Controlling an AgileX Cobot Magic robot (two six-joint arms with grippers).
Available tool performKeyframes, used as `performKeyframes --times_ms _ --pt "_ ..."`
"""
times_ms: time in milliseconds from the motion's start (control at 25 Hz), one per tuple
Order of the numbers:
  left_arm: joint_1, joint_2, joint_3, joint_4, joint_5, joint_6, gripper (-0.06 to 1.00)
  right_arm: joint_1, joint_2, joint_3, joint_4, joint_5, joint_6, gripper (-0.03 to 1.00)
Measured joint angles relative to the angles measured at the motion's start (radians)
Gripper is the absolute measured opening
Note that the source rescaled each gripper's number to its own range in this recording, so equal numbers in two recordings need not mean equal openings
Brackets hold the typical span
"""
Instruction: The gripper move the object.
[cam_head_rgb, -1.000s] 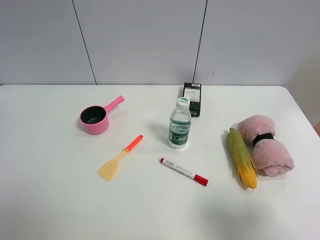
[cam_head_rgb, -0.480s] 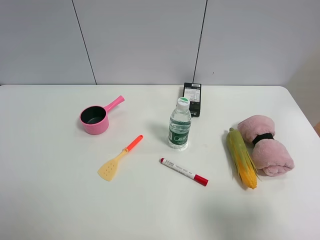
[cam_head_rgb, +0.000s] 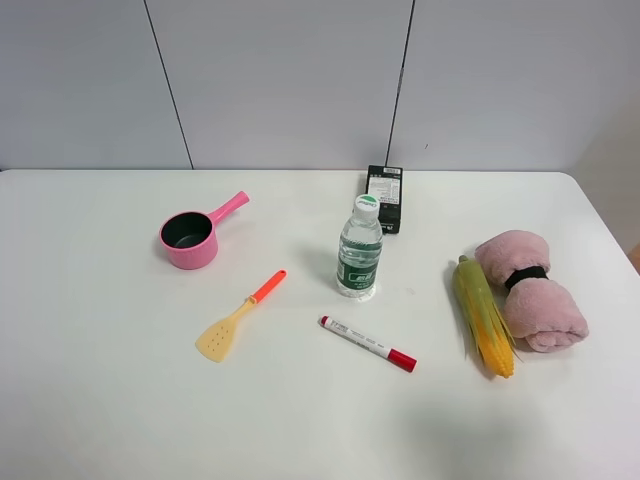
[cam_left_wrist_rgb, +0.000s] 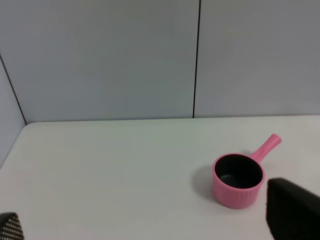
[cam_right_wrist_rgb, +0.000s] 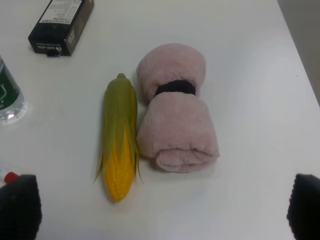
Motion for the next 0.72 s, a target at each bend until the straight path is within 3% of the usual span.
performKeyframes --times_ms 720 --pt "0.0 -0.145 0.094 -0.039 0.164 0.083 0.94 0.0 0.0 0.0 0.0 0.0 0.0 1.0"
